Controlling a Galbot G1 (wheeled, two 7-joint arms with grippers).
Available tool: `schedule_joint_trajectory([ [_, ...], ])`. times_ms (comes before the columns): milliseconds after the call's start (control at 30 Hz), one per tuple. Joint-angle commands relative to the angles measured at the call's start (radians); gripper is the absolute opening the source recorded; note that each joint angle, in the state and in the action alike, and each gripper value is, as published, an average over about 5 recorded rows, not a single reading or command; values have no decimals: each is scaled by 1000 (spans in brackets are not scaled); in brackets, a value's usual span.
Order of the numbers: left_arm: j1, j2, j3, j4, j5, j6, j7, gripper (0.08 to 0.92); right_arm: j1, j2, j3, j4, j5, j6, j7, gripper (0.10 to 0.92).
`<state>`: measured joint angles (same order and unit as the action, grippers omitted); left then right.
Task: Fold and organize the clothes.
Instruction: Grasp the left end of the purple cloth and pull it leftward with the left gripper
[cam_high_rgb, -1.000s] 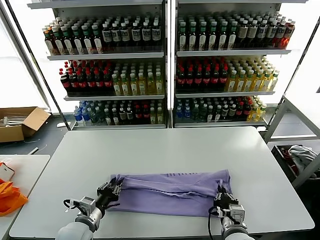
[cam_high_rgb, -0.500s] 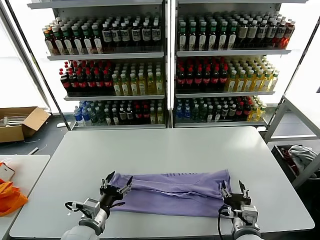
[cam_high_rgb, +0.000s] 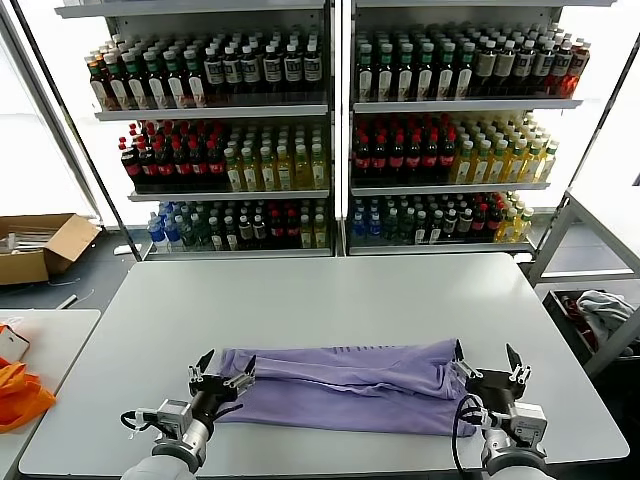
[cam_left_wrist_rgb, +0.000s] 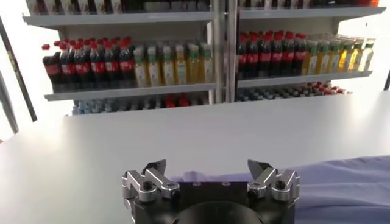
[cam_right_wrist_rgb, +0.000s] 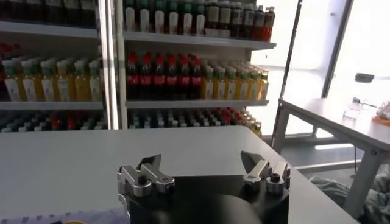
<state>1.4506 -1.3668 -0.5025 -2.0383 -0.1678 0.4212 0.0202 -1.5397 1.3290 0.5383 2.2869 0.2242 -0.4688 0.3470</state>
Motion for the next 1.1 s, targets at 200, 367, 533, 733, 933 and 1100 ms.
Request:
schedule_joint_trajectory([
  [200, -33, -16, -15, 109, -65, 15, -17, 823, -7, 6, -10, 30, 10, 1, 3, 823],
  [367, -45, -13, -20, 140, -76, 18, -15, 823, -3, 4, -13, 21, 9, -4, 3, 823],
  [533, -35, -8, -25, 145, -90, 19, -5, 820, 5, 7, -16, 17, 10, -7, 4, 823],
  [733, -17, -12, -21, 139, -87, 11, 16, 707, 5, 7, -21, 13, 10, -7, 3, 823],
  [933, -5, -13, -22, 125, -84, 0, 29, 534, 4, 5, -17, 18, 12, -7, 4, 823],
  [1100, -2, -16, -25, 128, -79, -8, 42, 378, 7, 4, -12, 23, 13, -12, 7, 823],
])
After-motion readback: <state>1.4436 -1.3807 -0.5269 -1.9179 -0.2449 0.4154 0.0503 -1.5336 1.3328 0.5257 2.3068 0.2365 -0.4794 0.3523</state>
